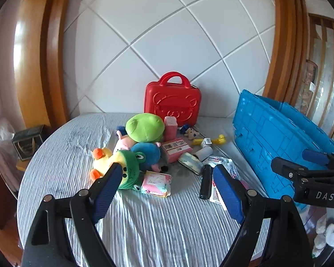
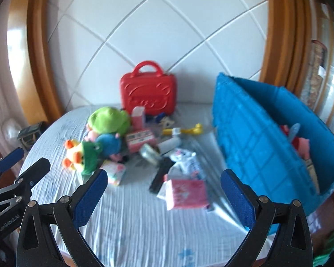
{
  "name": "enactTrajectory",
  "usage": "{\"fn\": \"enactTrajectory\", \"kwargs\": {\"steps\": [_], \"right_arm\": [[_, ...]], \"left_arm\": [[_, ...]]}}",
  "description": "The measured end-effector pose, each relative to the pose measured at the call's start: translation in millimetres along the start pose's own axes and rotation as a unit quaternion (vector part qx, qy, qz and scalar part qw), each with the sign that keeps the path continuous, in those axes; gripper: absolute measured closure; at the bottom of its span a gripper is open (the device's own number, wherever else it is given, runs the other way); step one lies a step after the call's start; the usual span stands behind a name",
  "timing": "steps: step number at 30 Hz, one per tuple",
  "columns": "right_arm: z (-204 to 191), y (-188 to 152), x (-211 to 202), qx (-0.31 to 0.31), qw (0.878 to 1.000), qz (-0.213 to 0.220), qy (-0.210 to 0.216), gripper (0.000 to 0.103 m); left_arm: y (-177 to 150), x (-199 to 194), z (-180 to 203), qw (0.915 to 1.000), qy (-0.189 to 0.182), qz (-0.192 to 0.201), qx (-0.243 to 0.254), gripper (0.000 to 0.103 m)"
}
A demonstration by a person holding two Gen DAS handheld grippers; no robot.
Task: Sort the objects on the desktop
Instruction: 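Move both tools back from the crate to the cluttered table, then bring both tools down onto the yellow duck plush with green hat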
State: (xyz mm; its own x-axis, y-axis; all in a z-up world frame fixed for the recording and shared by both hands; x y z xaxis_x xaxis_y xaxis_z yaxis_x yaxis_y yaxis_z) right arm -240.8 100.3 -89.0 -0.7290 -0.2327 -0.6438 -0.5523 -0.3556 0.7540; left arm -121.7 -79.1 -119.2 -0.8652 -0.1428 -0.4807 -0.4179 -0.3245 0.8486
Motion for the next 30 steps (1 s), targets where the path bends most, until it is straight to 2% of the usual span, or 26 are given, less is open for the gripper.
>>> {"fn": "enactTrajectory", "kwargs": {"steps": [3, 7, 10, 15, 19, 24, 26, 30], "right_arm": [[-26, -1, 16, -0.016, 1.0, -0.016, 0.013, 0.0], [-59, -4, 46, -0.038, 0.998, -0.028, 0.041, 0.0], [-81, -12, 89, -0.046, 0.994, -0.069, 0.071, 0.0], [-125, -26, 146, -0.07, 0.984, -0.13, 0.1, 0.0], [-163, -30, 160, -0.099, 0.977, -0.149, 0.114, 0.0], [-200, -26, 158, -0.103, 0.977, -0.148, 0.116, 0.0], [-211, -25, 157, -0.098, 0.978, -0.15, 0.105, 0.0], [-235, -24, 157, -0.067, 0.981, -0.168, 0.068, 0.0]], "left_arm": [[-15, 23, -38, 0.9984, 0.017, -0.019, -0.05, 0.02], [-32, 56, -68, 0.9957, 0.038, -0.058, -0.062, 0.02], [-46, 74, -89, 0.9928, 0.058, -0.085, -0.061, 0.02], [-76, 92, -129, 0.9843, 0.08, -0.127, -0.093, 0.02], [-93, 101, -155, 0.9773, 0.072, -0.172, -0.1, 0.02], [-83, 97, -193, 0.979, 0.064, -0.169, -0.094, 0.02], [-78, 96, -211, 0.9801, 0.052, -0.173, -0.083, 0.02], [-81, 103, -250, 0.9746, 0.023, -0.218, -0.045, 0.02]]}}
Point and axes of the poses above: each gripper's, at about its wrist camera, not at the fingertips, and x roughly the way its jaws point, z to its right, y to its top, the point moved 6 cm from there along x, roughly the way its jaws point, and after that the axes turned 10 degrees about -y, right-handed, at the moved point
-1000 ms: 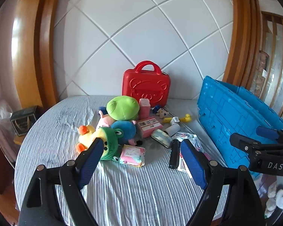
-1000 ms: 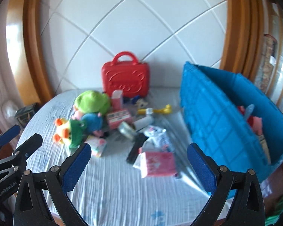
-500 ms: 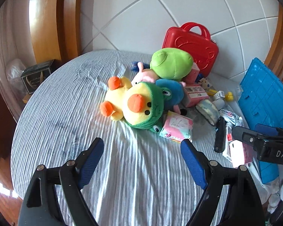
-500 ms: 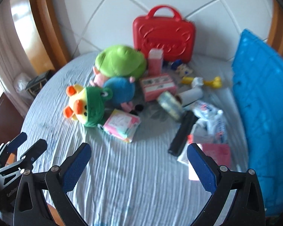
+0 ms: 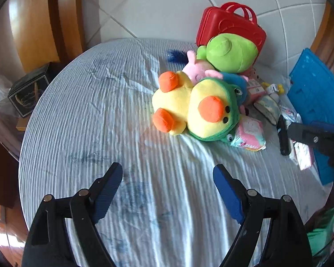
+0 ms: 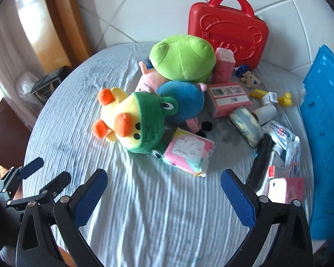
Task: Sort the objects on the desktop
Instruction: 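Bring both tools down onto the yellow duck plush with green hat, then close the left tool on a duck foot while the right tool grips the duck body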
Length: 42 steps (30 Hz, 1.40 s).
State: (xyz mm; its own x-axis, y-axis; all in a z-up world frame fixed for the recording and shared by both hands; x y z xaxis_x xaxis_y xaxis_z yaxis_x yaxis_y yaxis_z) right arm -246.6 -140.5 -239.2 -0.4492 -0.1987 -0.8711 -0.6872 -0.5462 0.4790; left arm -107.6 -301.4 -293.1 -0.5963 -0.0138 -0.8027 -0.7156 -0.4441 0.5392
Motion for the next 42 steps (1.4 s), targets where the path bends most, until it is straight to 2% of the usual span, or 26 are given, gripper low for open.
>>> {"fn": "enactTrajectory", "kwargs": {"steps": [4, 8, 14, 20, 29, 34, 42], "right_arm": [[-26, 5, 1, 0.029, 0.999, -0.009, -0.023, 0.0], [-46, 0, 9, 0.05, 0.998, -0.029, -0.039, 0.0], [-57, -6, 39, 0.071, 0.995, -0.048, -0.044, 0.0], [-55, 12, 58, 0.085, 0.995, -0.043, -0.026, 0.0], [-56, 34, 100, 0.068, 0.995, -0.068, -0.025, 0.0], [-65, 37, 123, 0.069, 0.994, -0.078, -0.016, 0.0], [-63, 42, 154, 0.08, 0.992, -0.094, -0.011, 0.0]], "left_arm": [[8, 9, -44, 0.9993, 0.011, -0.025, 0.025, 0.02], [19, 15, -66, 0.9992, -0.001, -0.031, 0.026, 0.02], [36, 32, -58, 0.9981, -0.01, -0.038, 0.047, 0.02], [57, 59, -38, 0.9955, -0.026, -0.051, 0.075, 0.02], [62, 116, -28, 0.9907, -0.056, -0.097, 0.078, 0.02], [65, 141, -27, 0.9883, -0.066, -0.108, 0.086, 0.02], [75, 164, -19, 0.9883, -0.089, -0.09, 0.085, 0.02]]}}
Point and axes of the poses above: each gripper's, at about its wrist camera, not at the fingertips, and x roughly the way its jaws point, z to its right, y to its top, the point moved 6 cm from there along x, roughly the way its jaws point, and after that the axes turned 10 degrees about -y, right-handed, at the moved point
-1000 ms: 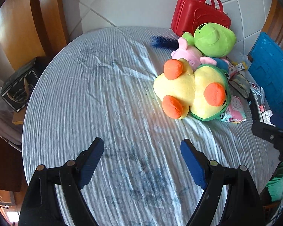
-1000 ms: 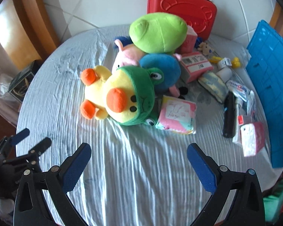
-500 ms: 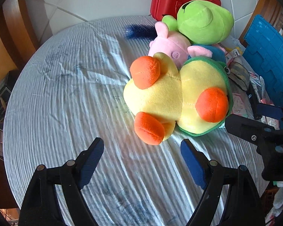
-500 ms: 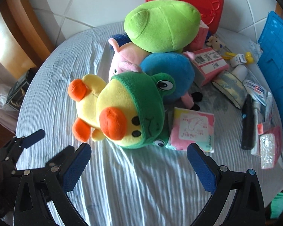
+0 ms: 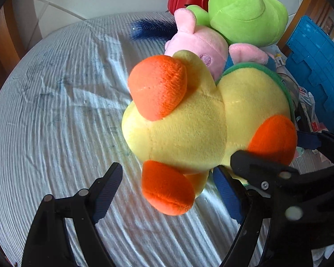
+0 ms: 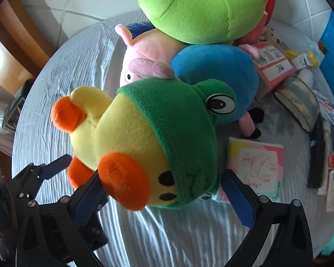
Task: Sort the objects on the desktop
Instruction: 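Close the left tool on a duck foot while the right tool grips the duck body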
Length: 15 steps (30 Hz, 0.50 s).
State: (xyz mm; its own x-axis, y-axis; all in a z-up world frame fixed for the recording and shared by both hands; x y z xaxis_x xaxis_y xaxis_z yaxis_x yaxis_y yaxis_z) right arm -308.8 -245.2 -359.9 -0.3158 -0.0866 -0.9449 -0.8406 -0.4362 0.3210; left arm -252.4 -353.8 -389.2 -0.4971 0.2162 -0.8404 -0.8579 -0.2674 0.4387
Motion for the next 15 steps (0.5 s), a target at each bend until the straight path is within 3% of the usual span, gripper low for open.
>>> {"fn": "enactTrajectory", "kwargs": {"steps": [8, 15], "right_arm": [[-13, 9, 16, -0.025, 0.999, -0.007, -0.033, 0.0], [-9, 10, 29, -0.003, 1.0, -0.024, -0.005, 0.0]], "left_arm": [[6, 13, -21, 0.9994, -0.027, 0.007, -0.022, 0.02], [11, 14, -23, 0.9997, -0.017, 0.015, 0.008, 0.02]]}}
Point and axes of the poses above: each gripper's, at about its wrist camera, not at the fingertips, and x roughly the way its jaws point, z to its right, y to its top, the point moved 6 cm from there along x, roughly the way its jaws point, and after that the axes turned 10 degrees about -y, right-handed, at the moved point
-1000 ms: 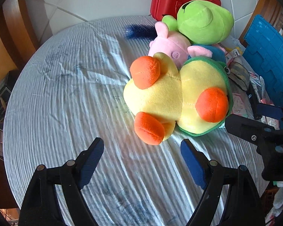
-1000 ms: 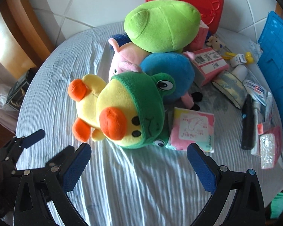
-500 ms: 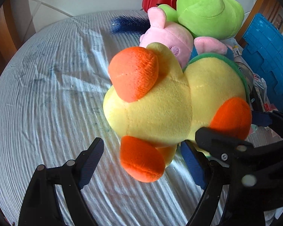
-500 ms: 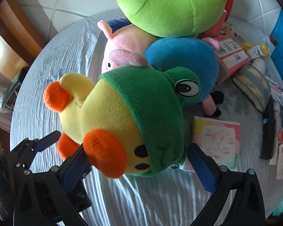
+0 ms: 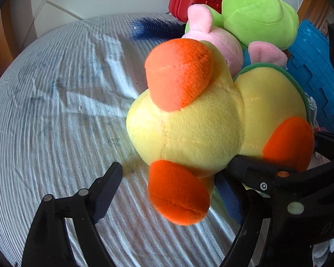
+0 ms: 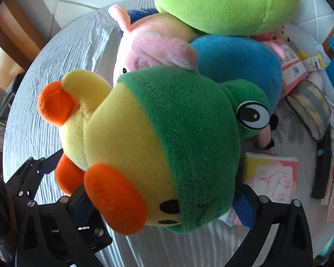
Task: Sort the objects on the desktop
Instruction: 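Close the left tool on a duck foot while the right tool grips the duck body, then lift the duck plush with both tools and carry it toward the crate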
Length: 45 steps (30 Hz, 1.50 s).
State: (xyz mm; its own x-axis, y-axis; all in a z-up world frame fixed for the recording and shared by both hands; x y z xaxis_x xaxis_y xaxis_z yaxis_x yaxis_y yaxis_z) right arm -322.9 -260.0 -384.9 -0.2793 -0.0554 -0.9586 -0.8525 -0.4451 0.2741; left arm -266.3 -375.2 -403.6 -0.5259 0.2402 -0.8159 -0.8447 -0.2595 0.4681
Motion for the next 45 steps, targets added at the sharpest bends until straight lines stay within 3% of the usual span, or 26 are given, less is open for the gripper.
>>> {"fn": "enactTrajectory", "kwargs": {"steps": [5, 11, 13, 20, 26, 28, 29, 31, 37, 45], "right_arm": [[-3, -1, -4, -0.011, 1.0, 0.005, -0.006, 0.0], [-7, -8, -33, -0.028, 0.997, 0.058, -0.043, 0.0], [-11, -7, -37, -0.039, 0.995, 0.075, -0.05, 0.0], [0, -11, -8, 0.001, 0.999, 0.035, -0.005, 0.002], [4, -6, -26, -0.012, 0.997, 0.071, -0.027, 0.001], [7, -5, -22, -0.014, 0.997, 0.066, -0.029, 0.004], [8, -5, -16, -0.013, 0.998, 0.056, -0.022, 0.007], [10, -3, -13, -0.008, 0.998, 0.055, -0.014, 0.011], [11, -19, -38, 0.005, 0.998, 0.061, 0.02, 0.018], [13, -50, -106, 0.012, 0.991, 0.119, 0.062, 0.018]], "left_arm": [[1, -8, -3, 0.9998, -0.021, -0.001, -0.001, 0.02], [9, -34, -15, 0.9997, 0.002, 0.021, 0.009, 0.02], [13, -28, -14, 0.9997, 0.007, 0.013, 0.022, 0.02], [21, 3, 9, 0.9981, -0.006, -0.007, 0.061, 0.02], [22, 12, 12, 0.9981, -0.034, -0.005, 0.052, 0.02], [21, 15, 15, 0.9972, -0.052, -0.01, 0.053, 0.037], [21, 15, 20, 0.9963, -0.067, -0.013, 0.051, 0.053], [21, 13, 25, 0.9964, -0.058, -0.011, 0.06, 0.055], [16, -17, 45, 0.9956, -0.048, 0.009, 0.081, 0.057], [-7, -101, 95, 0.9904, -0.02, 0.063, 0.121, 0.057]]}}
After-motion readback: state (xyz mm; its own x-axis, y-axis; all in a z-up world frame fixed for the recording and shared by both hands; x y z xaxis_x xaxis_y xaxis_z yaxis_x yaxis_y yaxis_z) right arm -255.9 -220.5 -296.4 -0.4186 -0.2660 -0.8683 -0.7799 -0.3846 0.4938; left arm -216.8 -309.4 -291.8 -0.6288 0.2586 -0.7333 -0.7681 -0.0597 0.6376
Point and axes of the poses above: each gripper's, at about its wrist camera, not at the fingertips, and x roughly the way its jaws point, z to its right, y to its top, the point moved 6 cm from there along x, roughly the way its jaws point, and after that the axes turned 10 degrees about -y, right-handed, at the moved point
